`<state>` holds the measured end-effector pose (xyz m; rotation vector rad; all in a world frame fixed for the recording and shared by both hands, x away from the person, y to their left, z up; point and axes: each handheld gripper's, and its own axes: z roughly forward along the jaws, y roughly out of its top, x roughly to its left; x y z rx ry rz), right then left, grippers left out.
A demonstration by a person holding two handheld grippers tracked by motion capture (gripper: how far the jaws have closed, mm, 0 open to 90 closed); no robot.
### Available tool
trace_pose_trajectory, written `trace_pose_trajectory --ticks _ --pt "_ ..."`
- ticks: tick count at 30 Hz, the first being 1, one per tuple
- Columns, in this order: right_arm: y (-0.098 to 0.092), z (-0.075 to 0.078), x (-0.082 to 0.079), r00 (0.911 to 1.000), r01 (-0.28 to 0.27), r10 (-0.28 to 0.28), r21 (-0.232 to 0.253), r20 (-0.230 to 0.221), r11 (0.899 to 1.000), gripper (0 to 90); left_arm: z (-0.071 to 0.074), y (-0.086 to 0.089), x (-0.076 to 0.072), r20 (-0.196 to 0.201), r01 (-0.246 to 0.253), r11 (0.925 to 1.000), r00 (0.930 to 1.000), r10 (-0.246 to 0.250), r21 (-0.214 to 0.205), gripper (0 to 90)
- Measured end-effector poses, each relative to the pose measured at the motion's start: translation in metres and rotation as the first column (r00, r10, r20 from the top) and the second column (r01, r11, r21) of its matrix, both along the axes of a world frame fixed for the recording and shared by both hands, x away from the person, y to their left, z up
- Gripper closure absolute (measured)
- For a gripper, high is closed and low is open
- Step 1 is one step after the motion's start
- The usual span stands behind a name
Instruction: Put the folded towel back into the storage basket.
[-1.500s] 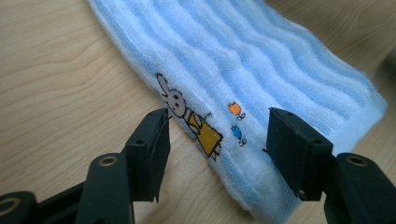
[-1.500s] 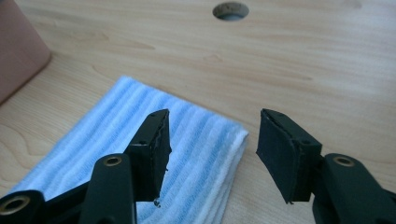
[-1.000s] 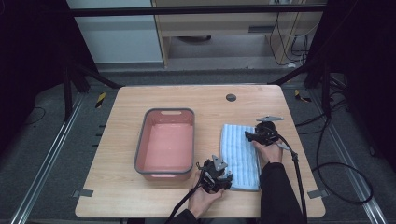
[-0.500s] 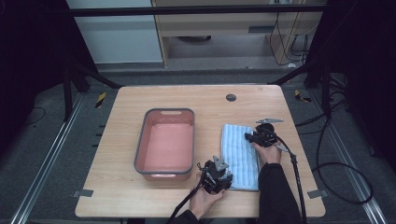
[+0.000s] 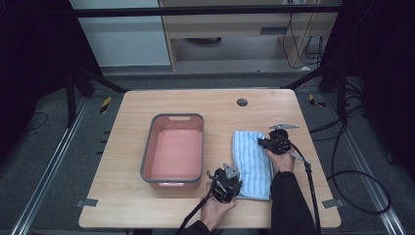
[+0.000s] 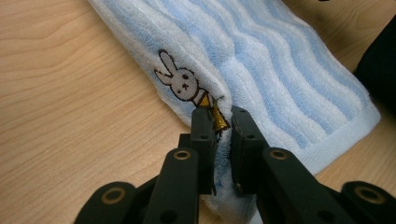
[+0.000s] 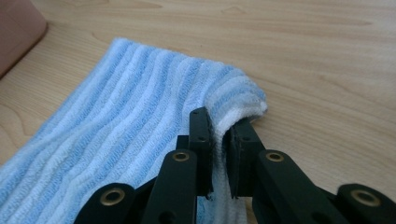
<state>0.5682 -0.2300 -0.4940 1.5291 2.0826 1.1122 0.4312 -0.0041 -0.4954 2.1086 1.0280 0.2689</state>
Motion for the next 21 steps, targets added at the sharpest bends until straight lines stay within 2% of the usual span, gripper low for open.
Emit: trace_pose_trajectory --ticks 2,6,8,12,14,15,17,19,21 --pt "-0.001 0.003 -0.001 1.0000 0.001 -0.001 0.004 0.010 1.000 82.5 0.000 0.001 0.000 0.005 -0.002 1.0000 1.0000 0.002 -0.003 82.5" --pt "-0.003 0.018 -0.007 0.9985 -0.003 0.003 0.011 0.055 1.000 82.6 0.006 0.003 -0.002 0.021 -0.002 0.9990 0.9998 0.003 -0.046 83.1" --pt "-0.002 0.024 -0.010 0.9974 -0.004 0.003 0.019 0.072 1.000 82.6 0.009 0.004 -0.003 0.025 0.004 0.9988 0.9997 -0.003 -0.049 83.2" --pt "0.001 0.038 -0.014 0.9942 -0.015 0.013 0.016 0.107 1.000 82.6 0.023 0.009 -0.006 0.049 0.015 0.9976 0.9987 -0.012 -0.067 83.3" --pt "0.002 0.042 -0.015 0.9929 -0.016 0.015 0.011 0.118 1.000 82.6 0.026 0.011 -0.007 0.049 0.013 0.9971 0.9988 -0.009 -0.075 83.3" --pt "0.004 0.050 -0.017 0.9917 -0.015 0.012 0.016 0.128 1.000 82.6 0.032 0.014 -0.006 0.051 0.014 0.9959 0.9986 -0.009 -0.090 83.3" --pt "0.004 0.058 -0.019 0.9894 -0.018 0.017 0.009 0.144 1.000 82.6 0.035 0.015 -0.007 0.058 0.013 0.9960 0.9983 -0.008 -0.089 83.3" --pt "0.005 0.065 -0.020 0.9869 -0.019 0.017 0.010 0.160 1.000 82.6 0.043 0.018 -0.008 0.073 0.023 0.9941 0.9972 -0.015 -0.106 83.3" --pt "0.005 0.069 -0.021 0.9853 -0.018 0.016 0.015 0.170 1.000 82.5 0.047 0.019 -0.009 0.082 0.026 0.9934 0.9965 -0.016 -0.112 83.3"
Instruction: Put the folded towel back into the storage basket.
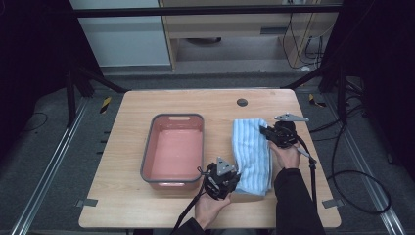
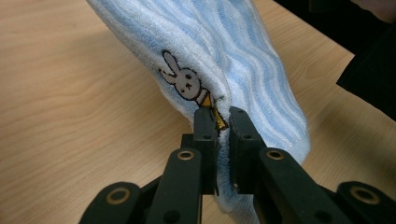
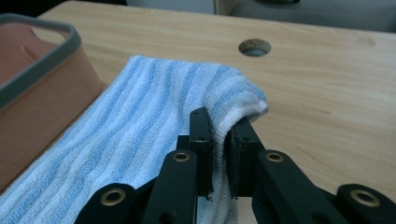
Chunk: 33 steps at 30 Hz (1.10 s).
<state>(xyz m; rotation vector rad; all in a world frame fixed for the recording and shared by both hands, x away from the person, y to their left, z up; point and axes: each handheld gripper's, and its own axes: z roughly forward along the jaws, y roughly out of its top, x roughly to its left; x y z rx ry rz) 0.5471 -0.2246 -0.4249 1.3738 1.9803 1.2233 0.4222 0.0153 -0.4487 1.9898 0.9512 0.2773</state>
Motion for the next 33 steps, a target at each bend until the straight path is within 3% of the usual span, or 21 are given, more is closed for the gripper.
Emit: trace_pose_trajectory --ticks 3,9,11,16,33 --pt "0.002 0.013 -0.003 0.9996 0.000 -0.001 0.008 0.030 1.000 82.6 0.011 0.005 -0.001 0.018 -0.005 0.9999 0.9998 0.005 -0.016 83.3" --pt "0.006 0.030 -0.007 0.9977 0.005 -0.006 0.019 0.068 1.000 82.5 0.025 0.011 -0.002 0.050 -0.012 0.9999 0.9987 0.012 -0.009 83.3" --pt "0.010 0.039 -0.007 0.9964 0.007 -0.009 0.021 0.084 1.000 82.5 0.032 0.015 -0.004 0.081 -0.021 0.9998 0.9965 0.021 -0.001 83.3" --pt "0.020 0.053 -0.008 0.9939 0.008 -0.009 0.009 0.110 1.000 82.5 0.043 0.024 -0.004 0.110 -0.038 0.9992 0.9932 0.039 -0.004 83.3" --pt "0.046 0.089 -0.013 0.9857 -0.001 -0.001 0.011 0.169 1.000 82.5 0.075 0.052 -0.009 0.160 -0.060 0.9981 0.9851 0.062 -0.016 83.3"
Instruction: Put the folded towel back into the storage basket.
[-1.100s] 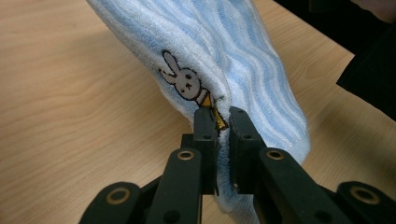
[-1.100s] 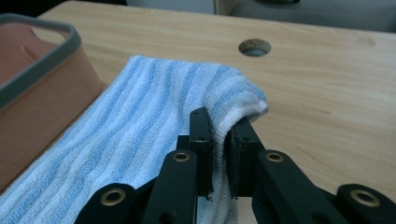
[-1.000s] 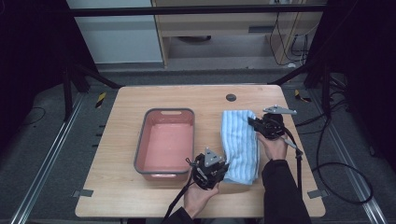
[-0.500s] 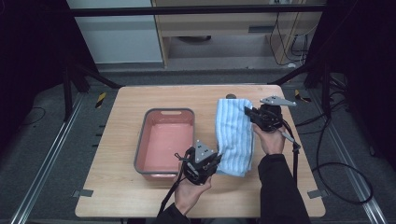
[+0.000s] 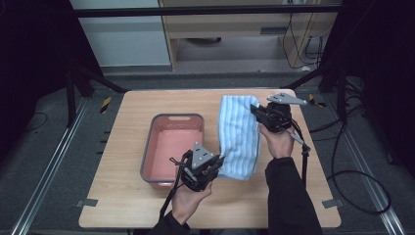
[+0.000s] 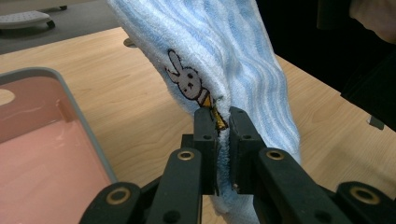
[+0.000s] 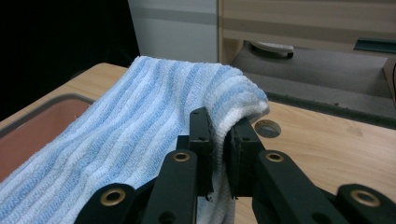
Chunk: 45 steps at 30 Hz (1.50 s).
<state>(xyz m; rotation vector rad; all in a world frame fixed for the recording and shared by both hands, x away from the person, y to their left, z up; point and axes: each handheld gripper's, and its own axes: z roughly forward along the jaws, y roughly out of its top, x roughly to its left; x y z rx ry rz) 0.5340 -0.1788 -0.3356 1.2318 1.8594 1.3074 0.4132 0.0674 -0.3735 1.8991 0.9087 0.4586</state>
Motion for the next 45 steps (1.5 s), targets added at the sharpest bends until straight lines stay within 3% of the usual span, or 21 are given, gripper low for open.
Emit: trace_pose_trajectory --ticks 11,18,22,33,37,45 --pt "0.025 0.026 0.003 0.9991 -0.028 0.028 -0.013 0.032 1.000 82.4 0.018 0.027 -0.001 0.031 -0.032 0.9989 0.9990 0.033 -0.035 83.3" --pt "0.043 0.037 0.005 0.9978 -0.047 0.047 -0.011 0.046 0.999 82.4 0.028 0.046 -0.003 0.053 -0.060 0.9979 0.9967 0.061 -0.025 83.4" --pt "0.051 0.038 0.008 0.9976 -0.053 0.053 -0.004 0.046 0.999 82.4 0.032 0.055 -0.003 0.060 -0.080 0.9964 0.9949 0.082 -0.025 83.3" --pt "0.096 0.042 0.020 0.9942 -0.096 0.096 0.000 0.049 0.995 82.4 0.038 0.092 -0.006 0.070 -0.143 0.9894 0.9870 0.145 -0.025 83.4" --pt "0.117 0.040 0.025 0.9913 -0.125 0.125 -0.003 0.041 0.992 82.4 0.037 0.108 -0.007 0.066 -0.174 0.9845 0.9823 0.175 -0.024 83.4" --pt "0.140 0.032 0.031 0.9884 -0.149 0.149 0.000 0.030 0.989 82.4 0.033 0.128 -0.008 0.051 -0.218 0.9760 0.9746 0.218 -0.011 83.4"
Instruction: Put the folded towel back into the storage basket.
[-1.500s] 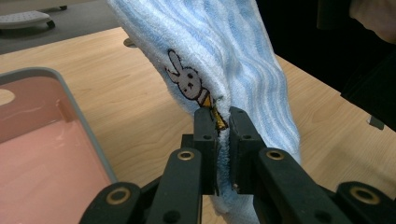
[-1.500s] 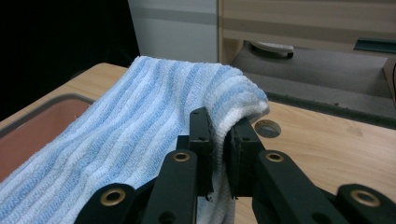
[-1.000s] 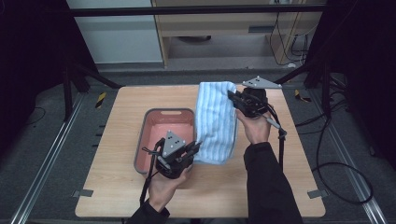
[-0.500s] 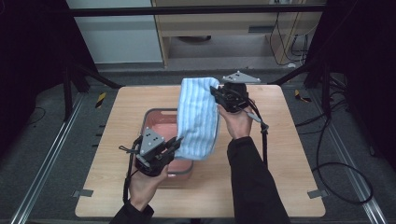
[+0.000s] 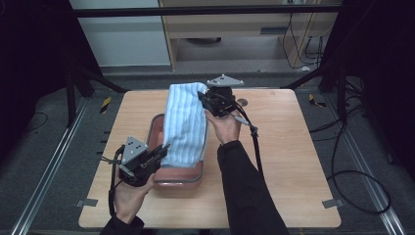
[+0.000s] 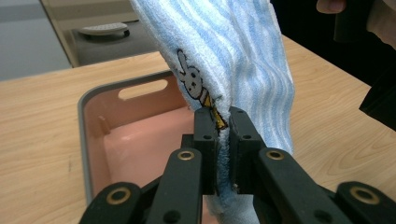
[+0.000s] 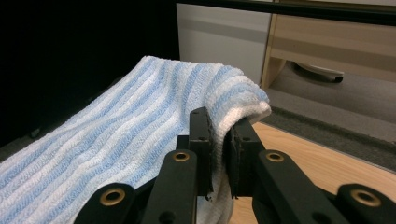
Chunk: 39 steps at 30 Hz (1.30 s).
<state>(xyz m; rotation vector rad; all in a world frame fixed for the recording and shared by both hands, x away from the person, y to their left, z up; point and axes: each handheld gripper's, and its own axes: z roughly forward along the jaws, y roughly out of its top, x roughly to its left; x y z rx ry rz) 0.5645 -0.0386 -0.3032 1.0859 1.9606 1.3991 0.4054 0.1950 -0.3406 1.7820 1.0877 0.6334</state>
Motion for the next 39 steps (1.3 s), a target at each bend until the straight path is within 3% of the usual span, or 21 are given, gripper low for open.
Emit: trace_pose_trajectory --ticks 2,3,4,6,7,8,16,39 --pt "0.008 -0.004 0.002 1.0000 -0.006 0.006 0.003 -0.004 1.000 82.4 -0.001 0.009 0.003 0.044 -0.010 0.9984 0.9990 0.008 0.056 83.4" --pt "0.011 -0.006 0.003 1.0000 -0.009 0.009 0.006 -0.004 1.000 82.4 -0.001 0.009 0.003 0.044 -0.010 0.9984 0.9990 0.008 0.056 83.4" --pt "0.013 -0.007 0.004 0.9999 -0.013 0.013 0.005 -0.004 1.000 82.4 -0.003 0.012 0.002 0.025 -0.022 0.9988 0.9995 0.021 0.043 83.4" --pt "0.016 -0.009 0.004 0.9999 -0.016 0.016 0.006 -0.006 1.000 82.4 -0.004 0.015 0.003 0.030 -0.025 0.9985 0.9993 0.024 0.049 83.4" --pt "0.021 -0.012 0.006 0.9996 -0.024 0.024 0.007 -0.012 1.000 82.4 -0.008 0.015 0.000 -0.026 -0.031 0.9995 0.9992 0.031 0.005 83.4" --pt "0.023 -0.013 0.007 0.9996 -0.026 0.026 0.004 -0.014 1.000 82.4 -0.008 0.015 0.000 -0.026 -0.031 0.9995 0.9992 0.031 0.005 83.4" --pt "0.036 -0.027 0.013 0.9988 -0.034 0.034 -0.010 -0.035 0.999 82.3 -0.019 0.017 0.003 -0.051 -0.037 0.9992 0.9980 0.037 0.018 83.4" --pt "0.038 -0.078 0.030 0.9920 -0.030 0.023 -0.056 -0.124 0.998 82.2 -0.059 0.007 0.020 -0.144 -0.040 0.9950 0.9882 0.053 0.092 83.4"
